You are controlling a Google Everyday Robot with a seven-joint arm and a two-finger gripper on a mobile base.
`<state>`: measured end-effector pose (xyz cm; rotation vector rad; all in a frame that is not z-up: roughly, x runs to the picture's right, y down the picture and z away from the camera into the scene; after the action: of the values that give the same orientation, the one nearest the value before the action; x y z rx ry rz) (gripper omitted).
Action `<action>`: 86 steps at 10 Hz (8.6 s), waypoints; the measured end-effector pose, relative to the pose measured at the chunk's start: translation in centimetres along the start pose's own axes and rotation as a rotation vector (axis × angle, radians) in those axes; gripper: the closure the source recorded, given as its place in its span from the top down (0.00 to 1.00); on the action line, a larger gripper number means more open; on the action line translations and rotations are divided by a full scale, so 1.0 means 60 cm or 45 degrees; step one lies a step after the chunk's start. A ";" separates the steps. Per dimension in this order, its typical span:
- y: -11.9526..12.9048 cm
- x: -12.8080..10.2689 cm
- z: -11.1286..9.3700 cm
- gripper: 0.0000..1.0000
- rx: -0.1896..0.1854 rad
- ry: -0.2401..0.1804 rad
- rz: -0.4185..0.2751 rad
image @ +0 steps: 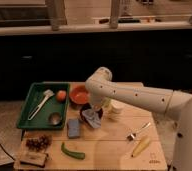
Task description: Wipe purple bowl with towel
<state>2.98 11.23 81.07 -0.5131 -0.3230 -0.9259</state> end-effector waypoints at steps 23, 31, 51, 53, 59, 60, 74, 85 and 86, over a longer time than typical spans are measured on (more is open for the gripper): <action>0.007 0.019 0.017 0.00 -0.129 -0.094 -0.137; -0.097 0.010 0.013 0.00 -0.118 -0.105 -0.246; -0.065 0.007 0.011 0.00 -0.081 -0.141 -0.291; -0.057 0.007 0.008 0.00 -0.074 -0.149 -0.294; -0.056 0.007 0.007 0.00 -0.070 -0.152 -0.295; -0.057 0.006 0.007 0.00 -0.070 -0.152 -0.296; -0.056 0.007 0.007 0.00 -0.070 -0.152 -0.295; -0.056 0.007 0.008 0.00 -0.070 -0.152 -0.295; -0.056 0.007 0.008 0.00 -0.070 -0.152 -0.295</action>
<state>0.42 9.55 82.58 -0.5916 -0.4734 -1.1329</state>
